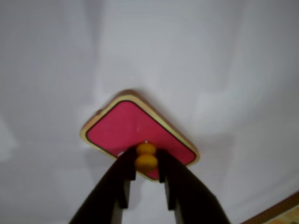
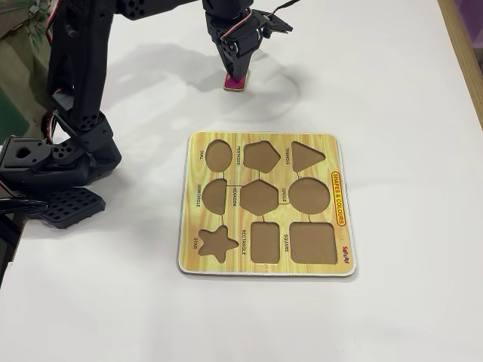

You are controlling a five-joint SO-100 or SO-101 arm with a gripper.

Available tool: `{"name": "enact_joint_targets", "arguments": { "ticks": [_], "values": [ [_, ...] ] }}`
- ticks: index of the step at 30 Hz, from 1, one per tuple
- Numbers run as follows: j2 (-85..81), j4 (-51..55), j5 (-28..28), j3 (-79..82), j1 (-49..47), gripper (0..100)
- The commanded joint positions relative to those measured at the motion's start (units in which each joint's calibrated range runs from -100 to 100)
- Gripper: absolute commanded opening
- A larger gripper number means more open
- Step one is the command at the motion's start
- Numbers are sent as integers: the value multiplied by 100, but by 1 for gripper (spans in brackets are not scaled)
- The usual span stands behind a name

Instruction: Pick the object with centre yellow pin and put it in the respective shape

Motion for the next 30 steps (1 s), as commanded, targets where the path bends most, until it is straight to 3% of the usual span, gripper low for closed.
{"name": "enact_joint_targets", "arguments": {
  "ticks": [1, 9, 27, 30],
  "values": [
    [-173, -48, -6, -9, 16, 1],
    [-859, -56, -17, 315, 417, 1],
    [-2893, 22, 57, 2392, 2829, 1],
    [-3144, -56, 412, 2725, 3141, 1]
  ]
}}
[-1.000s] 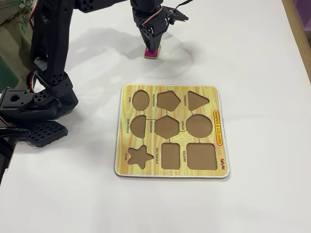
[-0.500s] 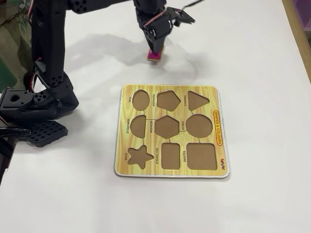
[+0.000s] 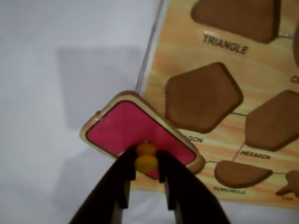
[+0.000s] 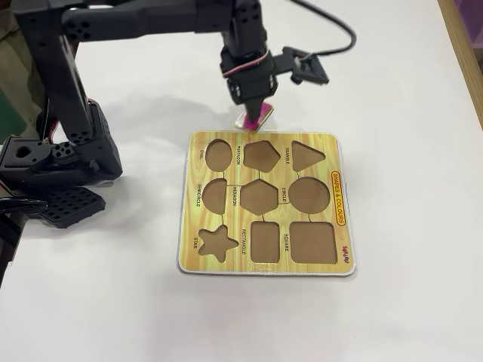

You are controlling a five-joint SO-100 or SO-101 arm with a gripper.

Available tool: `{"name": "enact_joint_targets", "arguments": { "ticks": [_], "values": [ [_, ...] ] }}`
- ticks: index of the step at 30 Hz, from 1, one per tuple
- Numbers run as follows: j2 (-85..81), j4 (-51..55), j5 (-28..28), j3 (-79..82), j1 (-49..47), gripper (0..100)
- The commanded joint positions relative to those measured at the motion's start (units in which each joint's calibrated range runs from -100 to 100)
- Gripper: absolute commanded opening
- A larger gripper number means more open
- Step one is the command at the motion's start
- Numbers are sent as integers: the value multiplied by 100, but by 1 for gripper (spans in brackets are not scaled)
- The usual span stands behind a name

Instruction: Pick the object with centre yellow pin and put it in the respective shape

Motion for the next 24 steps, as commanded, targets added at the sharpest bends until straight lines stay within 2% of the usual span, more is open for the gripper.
{"name": "enact_joint_targets", "arguments": {
  "ticks": [1, 14, 24],
  "values": [
    [-565, -73, 496, 243, 490, 1],
    [-1184, -82, 2013, 1088, 2267, 1],
    [-1343, -315, 3200, 1124, 3850, 1]
  ]
}}
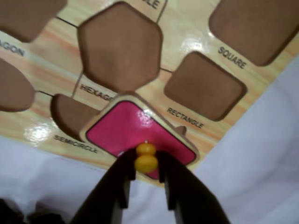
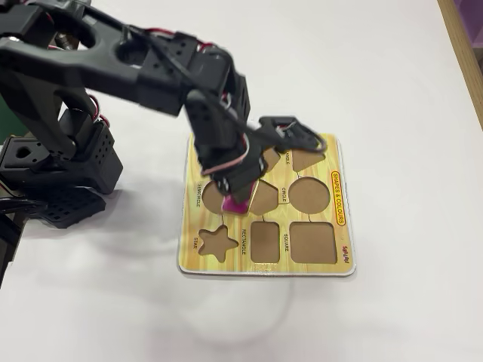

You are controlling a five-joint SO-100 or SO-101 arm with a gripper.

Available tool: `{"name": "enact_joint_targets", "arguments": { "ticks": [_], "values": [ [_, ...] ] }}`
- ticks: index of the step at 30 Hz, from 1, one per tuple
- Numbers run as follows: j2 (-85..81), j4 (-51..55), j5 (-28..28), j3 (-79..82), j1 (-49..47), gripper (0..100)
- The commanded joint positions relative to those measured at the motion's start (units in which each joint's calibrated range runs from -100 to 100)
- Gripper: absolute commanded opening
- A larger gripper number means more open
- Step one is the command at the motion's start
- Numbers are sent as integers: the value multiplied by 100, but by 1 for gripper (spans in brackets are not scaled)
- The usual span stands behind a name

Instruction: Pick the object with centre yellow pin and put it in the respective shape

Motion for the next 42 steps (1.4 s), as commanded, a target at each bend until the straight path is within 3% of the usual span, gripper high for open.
{"name": "enact_joint_targets", "arguments": {
  "ticks": [1, 15, 25, 42],
  "values": [
    [-201, -101, 351, -45, 420, 1],
    [-167, -818, 1339, -135, 938, 1],
    [1063, -758, 1360, -1322, 1211, 1],
    [1532, -862, 1298, -1331, 1182, 1]
  ]
}}
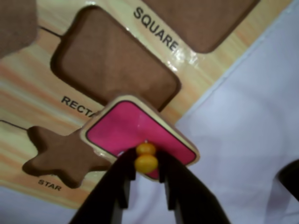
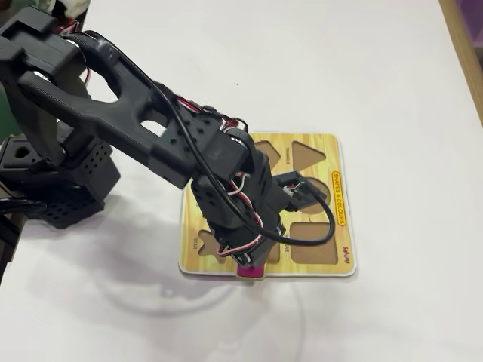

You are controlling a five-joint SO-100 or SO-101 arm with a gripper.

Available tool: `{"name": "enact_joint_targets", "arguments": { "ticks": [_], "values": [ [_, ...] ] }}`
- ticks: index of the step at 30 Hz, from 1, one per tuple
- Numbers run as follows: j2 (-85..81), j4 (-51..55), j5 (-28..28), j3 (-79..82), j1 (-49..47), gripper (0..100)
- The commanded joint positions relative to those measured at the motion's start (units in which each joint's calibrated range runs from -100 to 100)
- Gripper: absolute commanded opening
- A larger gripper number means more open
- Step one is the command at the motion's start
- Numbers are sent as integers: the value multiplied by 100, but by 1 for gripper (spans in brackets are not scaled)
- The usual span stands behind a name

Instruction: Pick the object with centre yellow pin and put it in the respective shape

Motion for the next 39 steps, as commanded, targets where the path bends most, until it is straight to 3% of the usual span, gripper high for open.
{"name": "enact_joint_targets", "arguments": {
  "ticks": [1, 14, 39],
  "values": [
    [-58, -65, -28, -324, -216, 1],
    [-24, -298, -34, -486, -939, 1],
    [327, -246, -232, -477, -958, 1]
  ]
}}
